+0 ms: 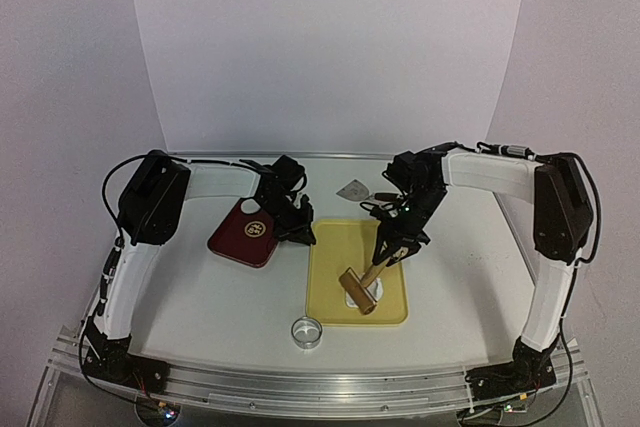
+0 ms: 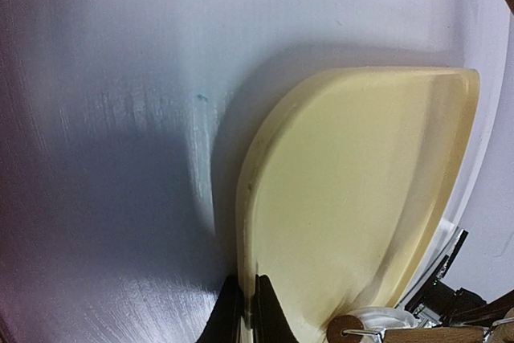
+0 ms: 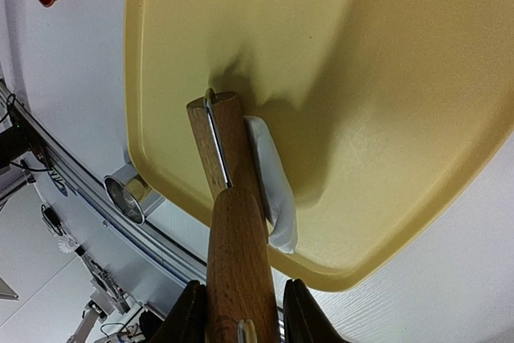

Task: Roll out the dumpling wrappers from the dough

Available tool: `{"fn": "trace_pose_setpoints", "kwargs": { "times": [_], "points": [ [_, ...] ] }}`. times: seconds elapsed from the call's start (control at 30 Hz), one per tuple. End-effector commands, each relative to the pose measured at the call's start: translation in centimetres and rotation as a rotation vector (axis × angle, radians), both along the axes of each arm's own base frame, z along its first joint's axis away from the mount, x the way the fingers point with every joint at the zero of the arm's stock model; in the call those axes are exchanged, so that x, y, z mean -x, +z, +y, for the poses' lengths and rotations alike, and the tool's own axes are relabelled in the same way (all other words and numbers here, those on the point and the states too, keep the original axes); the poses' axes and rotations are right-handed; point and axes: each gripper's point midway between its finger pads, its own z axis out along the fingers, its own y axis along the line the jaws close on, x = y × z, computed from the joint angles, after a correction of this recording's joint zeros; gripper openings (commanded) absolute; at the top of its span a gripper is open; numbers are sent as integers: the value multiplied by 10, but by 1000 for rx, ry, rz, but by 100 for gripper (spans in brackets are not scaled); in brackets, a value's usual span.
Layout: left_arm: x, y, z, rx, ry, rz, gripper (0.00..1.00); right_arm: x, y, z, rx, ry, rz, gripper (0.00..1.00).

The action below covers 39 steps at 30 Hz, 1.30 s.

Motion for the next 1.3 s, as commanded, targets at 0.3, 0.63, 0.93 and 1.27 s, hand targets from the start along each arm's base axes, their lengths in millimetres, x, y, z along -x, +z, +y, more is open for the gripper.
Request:
{"fn": "trace_pose_setpoints", "kwargs": {
  "times": [0.3,0.63,0.93,1.27],
  "points": [
    [20,-57,20,-144,-34,62,0,-9,-86,-18,278,126,-136,0],
    [18,-58,26,-146,-29,55,0,-13,-61,12,152,142,-169,0],
    [15,-59,36,-156,-18,43,0,-32,9,45,-13,82,-255,0],
    [6,-58,46,-159,-7,19,0,-33,107,43,-98,2,-363,0]
  ]
}}
